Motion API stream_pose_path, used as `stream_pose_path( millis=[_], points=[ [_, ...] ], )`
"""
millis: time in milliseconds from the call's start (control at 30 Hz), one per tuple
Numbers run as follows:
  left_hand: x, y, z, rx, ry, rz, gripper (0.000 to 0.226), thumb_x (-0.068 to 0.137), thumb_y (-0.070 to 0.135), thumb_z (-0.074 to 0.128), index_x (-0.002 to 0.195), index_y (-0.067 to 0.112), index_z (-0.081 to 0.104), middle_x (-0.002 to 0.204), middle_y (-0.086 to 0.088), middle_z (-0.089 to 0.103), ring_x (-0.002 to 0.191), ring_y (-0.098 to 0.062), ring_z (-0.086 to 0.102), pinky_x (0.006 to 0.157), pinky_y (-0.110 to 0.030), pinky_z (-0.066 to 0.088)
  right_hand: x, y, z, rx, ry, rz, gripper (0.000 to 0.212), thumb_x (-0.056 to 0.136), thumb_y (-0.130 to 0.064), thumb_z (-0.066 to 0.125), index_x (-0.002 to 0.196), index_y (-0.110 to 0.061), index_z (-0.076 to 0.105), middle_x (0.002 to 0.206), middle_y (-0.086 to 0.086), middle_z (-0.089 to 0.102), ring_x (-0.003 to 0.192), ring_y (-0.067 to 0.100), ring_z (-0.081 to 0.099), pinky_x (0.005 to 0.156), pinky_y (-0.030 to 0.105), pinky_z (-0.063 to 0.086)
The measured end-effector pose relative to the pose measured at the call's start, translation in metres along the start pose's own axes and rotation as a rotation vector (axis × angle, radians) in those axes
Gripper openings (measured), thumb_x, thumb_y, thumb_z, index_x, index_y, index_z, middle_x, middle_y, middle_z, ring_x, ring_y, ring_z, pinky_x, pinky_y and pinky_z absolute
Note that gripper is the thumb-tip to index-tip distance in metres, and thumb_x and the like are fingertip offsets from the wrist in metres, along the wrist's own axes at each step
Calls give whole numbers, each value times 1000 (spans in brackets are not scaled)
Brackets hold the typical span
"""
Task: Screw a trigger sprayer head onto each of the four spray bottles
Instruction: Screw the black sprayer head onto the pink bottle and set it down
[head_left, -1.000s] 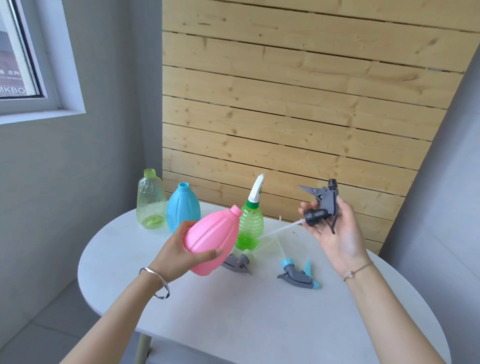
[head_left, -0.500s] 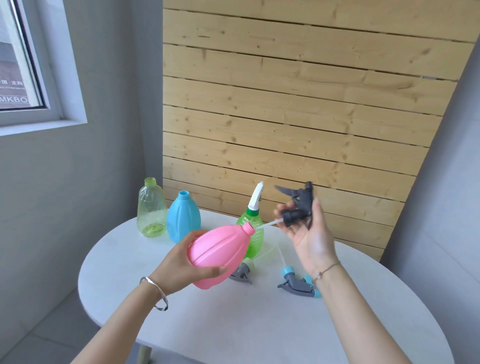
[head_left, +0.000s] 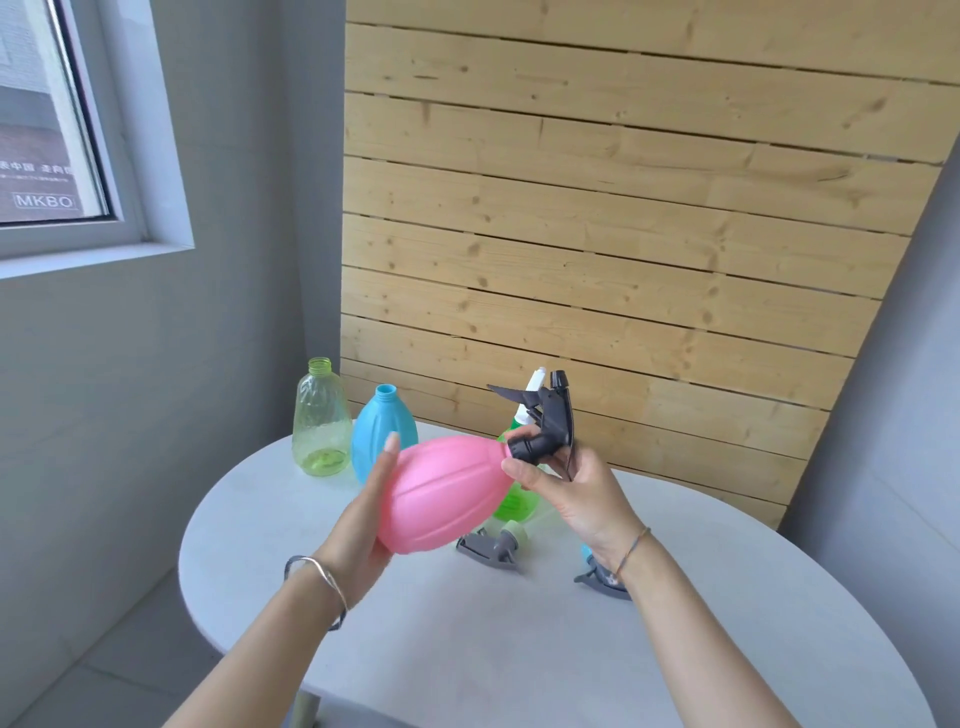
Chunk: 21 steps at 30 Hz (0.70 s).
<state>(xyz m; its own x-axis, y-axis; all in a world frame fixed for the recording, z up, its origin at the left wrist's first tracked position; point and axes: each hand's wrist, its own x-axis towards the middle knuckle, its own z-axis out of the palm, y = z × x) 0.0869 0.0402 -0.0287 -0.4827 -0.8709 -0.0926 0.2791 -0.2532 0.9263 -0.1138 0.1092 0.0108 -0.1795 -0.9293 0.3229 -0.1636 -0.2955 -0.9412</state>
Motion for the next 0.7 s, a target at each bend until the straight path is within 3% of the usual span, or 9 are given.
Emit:
stream_pose_path(
  millis=[100,200,267,400,467,533,567,633,700],
  points=[
    [0,-5,3,33,21,-131,63,71,78,37,102,30,63,94,-7,75,79,-27,73,58,-41,59,1,0,3,23,66,12,8,78,-11,70,80,-19,69,85,-13,71,82,-1,62,66,17,50],
    [6,-4,0,63,-40,34,60,70,63,58,117,27,58,112,-3,70,98,-19,69,69,-31,60,1,2,-2,91,189,58,4,78,-19,71,79,-23,71,79,-15,73,76,-3,63,61,16,51],
    [5,2,-1,59,-145,93,71,71,54,71,129,20,50,116,5,71,107,-9,65,80,-21,56,0,4,-1,139,222,100,6,78,-23,70,83,-24,72,83,-14,73,79,-2,63,64,17,51],
    [-2,5,-2,162,-237,-106,77,64,83,45,123,33,49,119,-7,68,101,-26,70,74,-38,60,-3,6,6,200,212,170,8,80,-23,69,87,-24,72,89,-14,72,86,1,62,76,26,50],
    [1,1,-6,186,-218,6,84,62,70,63,134,32,40,131,-7,59,105,-24,68,79,-36,59,-3,5,5,212,241,173,10,81,-23,69,90,-23,73,92,-12,72,90,4,62,79,28,50],
    [2,3,-10,209,-227,145,107,54,48,85,143,35,27,143,3,47,120,-14,58,92,-32,52,-2,4,4,257,248,197,18,82,-24,68,99,-21,71,100,-7,71,96,8,61,83,32,50],
    [3,4,-12,193,-254,146,112,51,46,87,143,41,24,143,9,45,122,-9,54,94,-29,50,-2,4,5,276,237,210,21,82,-25,67,103,-19,70,104,-4,70,99,9,61,86,33,50],
    [0,7,-11,111,-323,37,82,52,71,72,126,56,41,131,17,56,114,-7,61,89,-30,54,-3,3,9,304,212,218,23,83,-23,66,104,-16,70,105,1,70,99,11,61,89,35,50],
    [-4,9,-6,104,-288,-86,58,57,85,47,109,61,53,119,11,67,101,-18,69,84,-42,57,-4,2,12,319,200,212,18,83,-19,65,100,-15,71,100,1,70,95,11,62,88,33,50]
  ],
)
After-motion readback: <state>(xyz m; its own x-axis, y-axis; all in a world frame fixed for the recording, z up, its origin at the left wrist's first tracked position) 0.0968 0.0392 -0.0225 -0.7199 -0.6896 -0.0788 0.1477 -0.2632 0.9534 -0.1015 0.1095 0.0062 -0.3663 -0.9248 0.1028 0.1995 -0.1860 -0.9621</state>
